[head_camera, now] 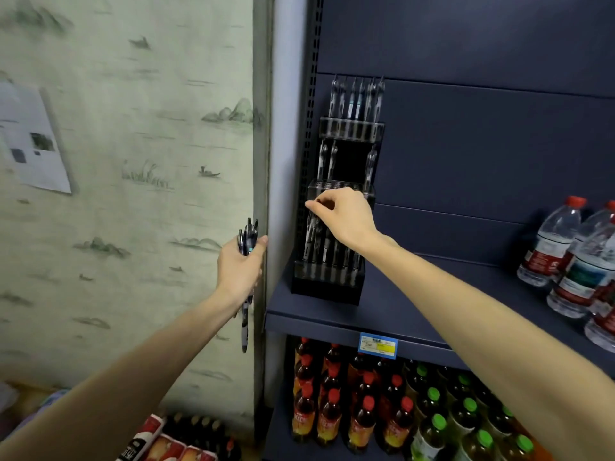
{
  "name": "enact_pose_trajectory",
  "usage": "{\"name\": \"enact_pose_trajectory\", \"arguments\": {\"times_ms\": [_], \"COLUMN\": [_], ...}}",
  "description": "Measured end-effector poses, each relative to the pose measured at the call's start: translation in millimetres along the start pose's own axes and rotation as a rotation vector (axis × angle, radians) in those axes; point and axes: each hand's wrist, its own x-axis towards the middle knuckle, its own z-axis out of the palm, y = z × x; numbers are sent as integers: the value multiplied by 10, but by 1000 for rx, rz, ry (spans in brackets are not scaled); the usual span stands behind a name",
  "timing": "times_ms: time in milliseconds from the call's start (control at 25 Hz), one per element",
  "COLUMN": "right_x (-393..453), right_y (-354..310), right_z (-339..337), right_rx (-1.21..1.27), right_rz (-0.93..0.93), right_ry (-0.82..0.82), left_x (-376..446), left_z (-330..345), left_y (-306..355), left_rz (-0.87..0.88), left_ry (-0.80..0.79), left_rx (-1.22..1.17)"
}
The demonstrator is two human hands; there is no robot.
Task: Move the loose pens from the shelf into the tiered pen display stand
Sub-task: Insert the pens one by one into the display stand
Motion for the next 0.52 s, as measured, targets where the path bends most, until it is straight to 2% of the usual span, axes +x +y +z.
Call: {"name": "enact_pose_trajectory", "arguments": {"times_ms": [200,280,400,520], "right_x": [-47,-79,-75,-89], "right_y": [22,25,-84,-248], "right_z": [101,133,135,166], "right_rx": [-210,-270,-95,148], "right_rz": [-49,-101,-123,-150], "right_ry": [-95,-68,18,-77], "left_x": [38,24,20,-5], "left_z": [74,102,150,243], "left_y": [115,102,81,121], "left_rz": [45,74,84,100], "left_ry": [-15,-32,-42,-81], "left_rx": [-3,30,98,113]}}
